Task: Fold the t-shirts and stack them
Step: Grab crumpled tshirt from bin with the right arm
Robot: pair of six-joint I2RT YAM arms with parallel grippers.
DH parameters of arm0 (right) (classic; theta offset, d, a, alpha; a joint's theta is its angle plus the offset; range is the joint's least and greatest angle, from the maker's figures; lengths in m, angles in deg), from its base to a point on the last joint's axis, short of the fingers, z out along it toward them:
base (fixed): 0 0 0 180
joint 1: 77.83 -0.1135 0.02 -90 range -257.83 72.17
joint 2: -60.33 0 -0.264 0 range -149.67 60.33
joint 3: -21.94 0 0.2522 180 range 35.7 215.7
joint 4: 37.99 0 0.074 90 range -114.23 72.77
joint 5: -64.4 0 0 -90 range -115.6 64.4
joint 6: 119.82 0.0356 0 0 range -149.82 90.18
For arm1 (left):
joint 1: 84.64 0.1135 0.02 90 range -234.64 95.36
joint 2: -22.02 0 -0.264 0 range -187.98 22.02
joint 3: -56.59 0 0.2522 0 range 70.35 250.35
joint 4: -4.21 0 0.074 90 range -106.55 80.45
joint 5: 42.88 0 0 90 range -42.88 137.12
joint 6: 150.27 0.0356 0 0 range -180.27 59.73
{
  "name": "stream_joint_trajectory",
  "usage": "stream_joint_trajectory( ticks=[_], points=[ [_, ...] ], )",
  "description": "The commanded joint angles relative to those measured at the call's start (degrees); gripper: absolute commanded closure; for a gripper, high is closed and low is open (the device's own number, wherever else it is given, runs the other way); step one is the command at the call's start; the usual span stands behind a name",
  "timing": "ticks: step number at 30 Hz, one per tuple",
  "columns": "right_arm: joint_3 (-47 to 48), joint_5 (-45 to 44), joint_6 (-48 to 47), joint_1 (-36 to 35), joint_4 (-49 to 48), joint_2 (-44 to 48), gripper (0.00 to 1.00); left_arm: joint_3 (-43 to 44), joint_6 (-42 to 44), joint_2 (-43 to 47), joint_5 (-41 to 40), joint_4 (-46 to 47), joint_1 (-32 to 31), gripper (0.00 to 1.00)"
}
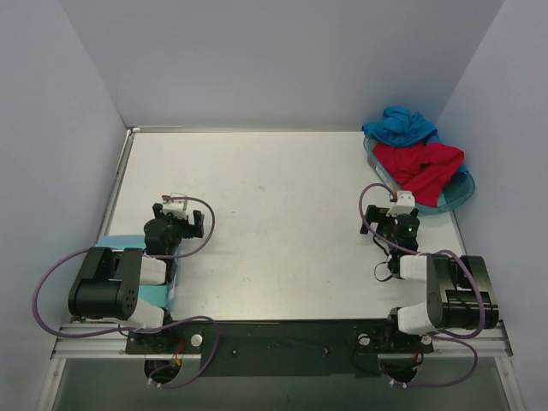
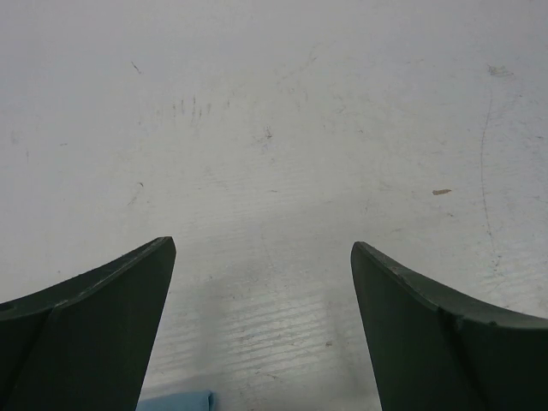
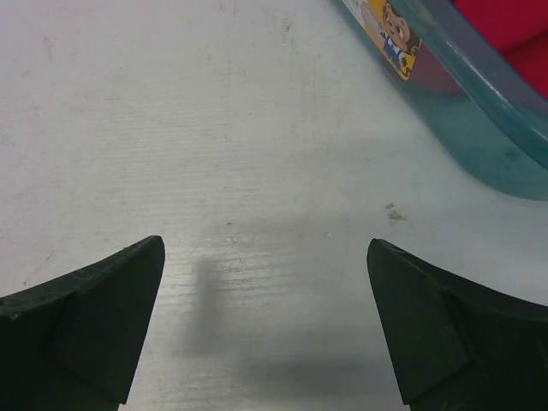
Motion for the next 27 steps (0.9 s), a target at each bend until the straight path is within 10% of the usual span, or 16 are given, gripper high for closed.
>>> stream_joint_trajectory(
  ticks=[1, 7, 11, 20, 27],
  points=[
    [2.08, 0.10, -0.41, -0.35, -0.86, 2.34, 0.00, 0.87, 0.00, 0.35, 0.69, 3.94, 0.30, 0.05],
    [9.98, 5.97, 1.78, 0.18, 22.84, 17.98, 0.00, -0.01, -0.17, 2.87, 0.69, 5.53, 0.39, 0.05],
    [25.51, 10.91, 3.10, 0.62, 44.25, 20.90, 0.00, 10.25, 0.79, 14.47, 5.95, -21.59, 0.30, 0.05],
    [63.14, -13.08, 4.68, 7.02, 72.09, -6.04, 0.06, 43.47, 3.16, 7.65, 6.33, -59.38, -5.58, 0.03],
    [85.29, -16.85, 13.64, 14.68, 86.95, -28.21, 0.20, 45.52, 6.77, 5.98, 7.54, -66.28, -11.12, 0.03]
  ],
)
